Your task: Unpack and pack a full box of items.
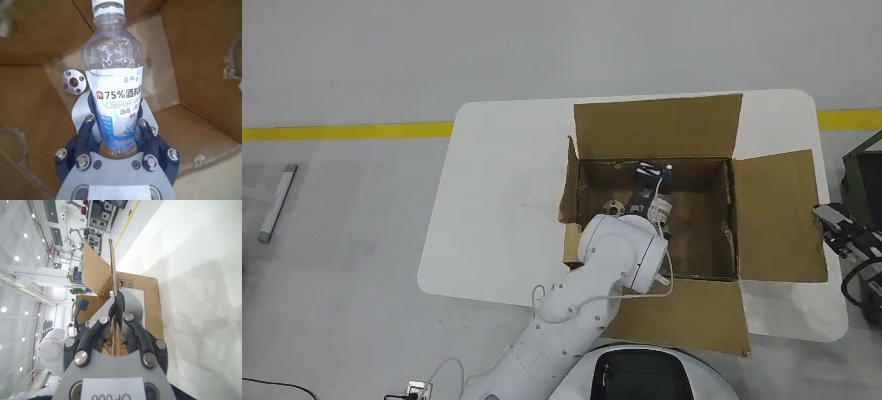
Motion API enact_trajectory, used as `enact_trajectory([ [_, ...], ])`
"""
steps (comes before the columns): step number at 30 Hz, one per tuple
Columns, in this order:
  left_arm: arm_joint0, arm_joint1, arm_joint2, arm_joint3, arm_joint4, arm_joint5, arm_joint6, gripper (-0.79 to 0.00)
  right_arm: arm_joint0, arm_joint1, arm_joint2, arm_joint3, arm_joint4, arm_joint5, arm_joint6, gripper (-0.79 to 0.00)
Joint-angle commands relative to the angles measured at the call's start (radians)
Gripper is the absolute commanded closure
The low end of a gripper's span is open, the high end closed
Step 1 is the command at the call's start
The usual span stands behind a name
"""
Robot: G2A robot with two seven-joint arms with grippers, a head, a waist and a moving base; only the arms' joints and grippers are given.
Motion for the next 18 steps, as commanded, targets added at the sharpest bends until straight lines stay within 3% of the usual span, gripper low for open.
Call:
enact_trajectory([
  [1, 0.001, 0.002, -0.025, -0.048, 0.0, -0.004, -0.017, 0.0, 0.005, 0.002, 0.014, 0.004, -0.003, 0.002, 0.007, 0.0],
  [9, 0.001, 0.014, -0.143, -0.183, 0.047, -0.021, -0.067, 0.0, 0.015, 0.008, 0.073, 0.019, -0.006, 0.007, 0.041, 0.0],
  [18, 0.024, 0.029, -0.235, -0.246, 0.119, -0.074, -0.103, 0.0, 0.001, 0.007, 0.109, 0.026, 0.004, 0.005, 0.04, 0.0],
])
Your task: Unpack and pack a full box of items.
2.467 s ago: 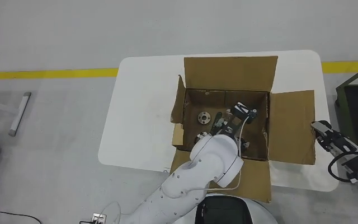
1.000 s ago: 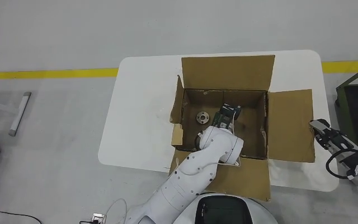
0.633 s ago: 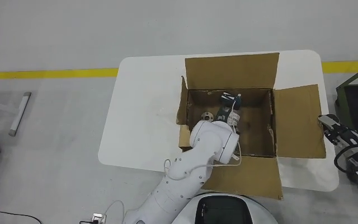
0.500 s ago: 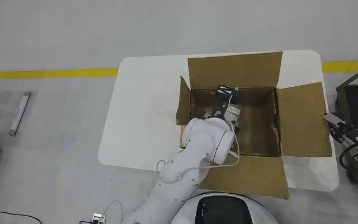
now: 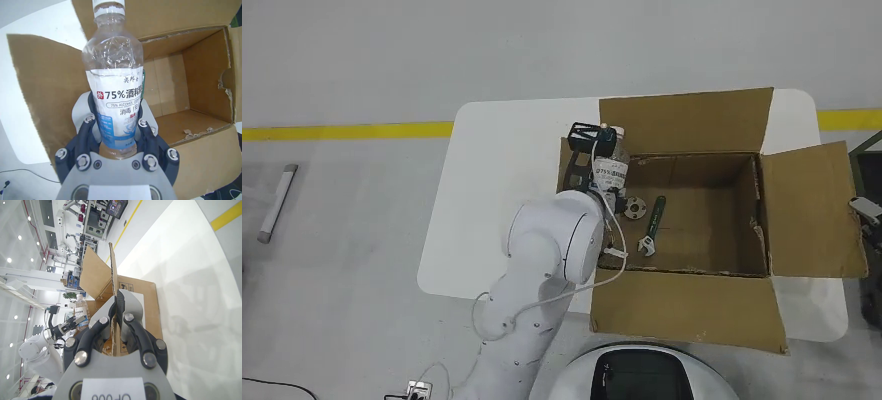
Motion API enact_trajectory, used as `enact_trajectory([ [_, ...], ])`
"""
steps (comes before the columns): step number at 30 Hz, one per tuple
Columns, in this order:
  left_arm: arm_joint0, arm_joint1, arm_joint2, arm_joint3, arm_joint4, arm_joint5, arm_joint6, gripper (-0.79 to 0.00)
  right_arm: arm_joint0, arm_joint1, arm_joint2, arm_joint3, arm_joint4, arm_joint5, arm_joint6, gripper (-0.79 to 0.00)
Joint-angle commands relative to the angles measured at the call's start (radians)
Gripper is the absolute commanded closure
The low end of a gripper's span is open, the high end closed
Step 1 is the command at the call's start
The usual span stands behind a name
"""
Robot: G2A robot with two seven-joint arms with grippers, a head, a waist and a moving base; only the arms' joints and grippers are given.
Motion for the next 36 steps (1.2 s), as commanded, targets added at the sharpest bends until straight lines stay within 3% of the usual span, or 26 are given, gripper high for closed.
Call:
enact_trajectory([
  [1, 0.004, 0.004, -0.019, -0.014, 0.031, -0.013, -0.004, 0.0, -0.004, 0.0, 0.005, 0.002, 0.002, -0.001, -0.001, 0.0],
  [12, 0.044, 0.018, -0.105, -0.011, 0.129, -0.06, -0.004, 0.0, -0.022, -0.003, 0.015, -0.002, 0.009, -0.003, -0.011, 0.0],
  [23, 0.075, 0.014, -0.094, -0.015, 0.129, -0.042, -0.004, 0.0, -0.028, -0.006, 0.003, -0.005, 0.012, 0.0, -0.017, 0.0],
  [24, 0.073, 0.013, -0.099, -0.02, 0.122, -0.041, -0.004, 0.0, -0.028, -0.006, 0.002, -0.005, 0.012, 0.001, -0.017, -0.083],
  [25, 0.069, 0.014, -0.108, -0.027, 0.121, -0.044, -0.004, 0.0, -0.028, -0.006, 0.002, -0.005, 0.012, 0.002, -0.019, -0.305],
  [26, 0.064, 0.015, -0.117, -0.035, 0.129, -0.051, -0.004, 0.0, -0.028, -0.006, 0.002, -0.008, 0.013, 0.003, -0.021, -0.785],
  [36, 0.056, 0.024, -0.222, -0.119, 0.165, -0.079, -0.004, 0.0, -0.026, -0.01, 0.029, -0.063, 0.032, 0.003, -0.06, -0.785],
])
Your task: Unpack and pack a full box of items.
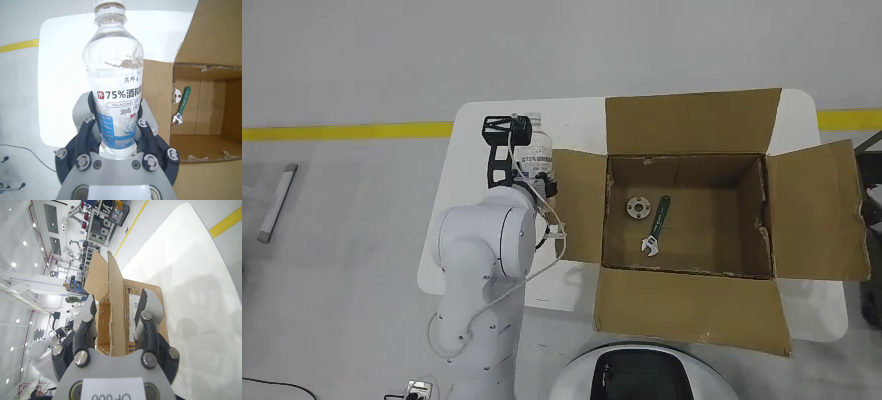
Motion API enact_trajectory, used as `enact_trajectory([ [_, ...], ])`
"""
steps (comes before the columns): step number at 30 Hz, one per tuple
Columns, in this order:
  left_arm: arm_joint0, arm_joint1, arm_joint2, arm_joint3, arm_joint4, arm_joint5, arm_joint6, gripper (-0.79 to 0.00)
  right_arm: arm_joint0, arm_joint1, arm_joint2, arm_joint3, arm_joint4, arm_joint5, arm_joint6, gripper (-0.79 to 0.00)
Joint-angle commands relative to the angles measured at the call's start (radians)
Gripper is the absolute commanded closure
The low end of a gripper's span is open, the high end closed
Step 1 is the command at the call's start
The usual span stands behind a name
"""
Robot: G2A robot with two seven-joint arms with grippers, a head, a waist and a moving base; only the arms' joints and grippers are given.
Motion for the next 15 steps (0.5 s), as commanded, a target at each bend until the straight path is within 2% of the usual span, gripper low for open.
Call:
enact_trajectory([
  [1, 0.005, 0.004, -0.016, 0.002, 0.014, -0.039, 0.0, 0.0, 0.0, 0.0, 0.006, -0.01, 0.003, 0.005, -0.002, -0.785],
  [9, 0.031, 0.018, -0.101, 0.017, 0.1, -0.136, 0.0, 0.0, 0.0, -0.002, -0.003, -0.016, -0.003, 0.005, -0.007, -0.785],
  [12, 0.068, 0.022, -0.125, 0.041, 0.128, -0.151, 0.0, 0.0, -0.006, -0.004, -0.01, -0.017, -0.003, 0.004, -0.009, -0.785],
  [15, 0.116, 0.022, -0.114, 0.066, 0.146, -0.167, 0.0, 0.0, -0.014, -0.005, -0.011, -0.016, -0.004, 0.001, -0.012, -0.785],
])
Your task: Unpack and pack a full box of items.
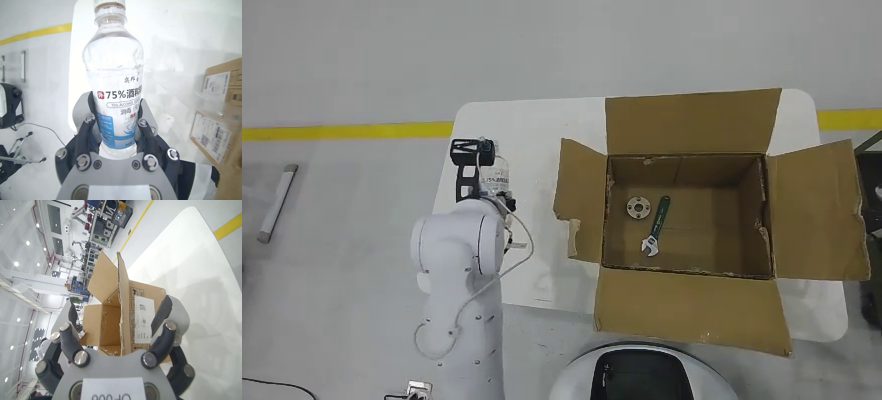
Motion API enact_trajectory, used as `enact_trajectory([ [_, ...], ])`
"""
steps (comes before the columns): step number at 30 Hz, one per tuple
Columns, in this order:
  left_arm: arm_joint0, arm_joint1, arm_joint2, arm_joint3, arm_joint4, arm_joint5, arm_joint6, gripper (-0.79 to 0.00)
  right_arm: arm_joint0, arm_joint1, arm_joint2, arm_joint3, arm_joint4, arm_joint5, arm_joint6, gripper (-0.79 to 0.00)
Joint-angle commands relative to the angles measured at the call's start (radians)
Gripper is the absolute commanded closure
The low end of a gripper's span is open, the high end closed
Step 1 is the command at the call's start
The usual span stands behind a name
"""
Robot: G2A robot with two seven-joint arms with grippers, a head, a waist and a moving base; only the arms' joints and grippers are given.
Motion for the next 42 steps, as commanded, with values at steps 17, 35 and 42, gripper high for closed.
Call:
enact_trajectory([
  [17, 0.197, -0.005, 0.116, 0.165, 0.045, 0.023, 0.054, 0.0, -0.009, -0.004, 0.026, -0.012, 0.004, 0.004, 0.0, -0.785],
  [35, 0.178, -0.009, 0.108, 0.106, 0.038, 0.054, 0.011, -0.785, 0.107, 0.015, 0.018, -0.18, -0.027, 0.04, 0.064, -0.785],
  [42, 0.153, -0.009, 0.091, 0.031, 0.036, 0.055, 0.017, -0.785, 0.247, 0.043, -0.208, -0.169, -0.173, 0.121, 0.164, -0.785],
])
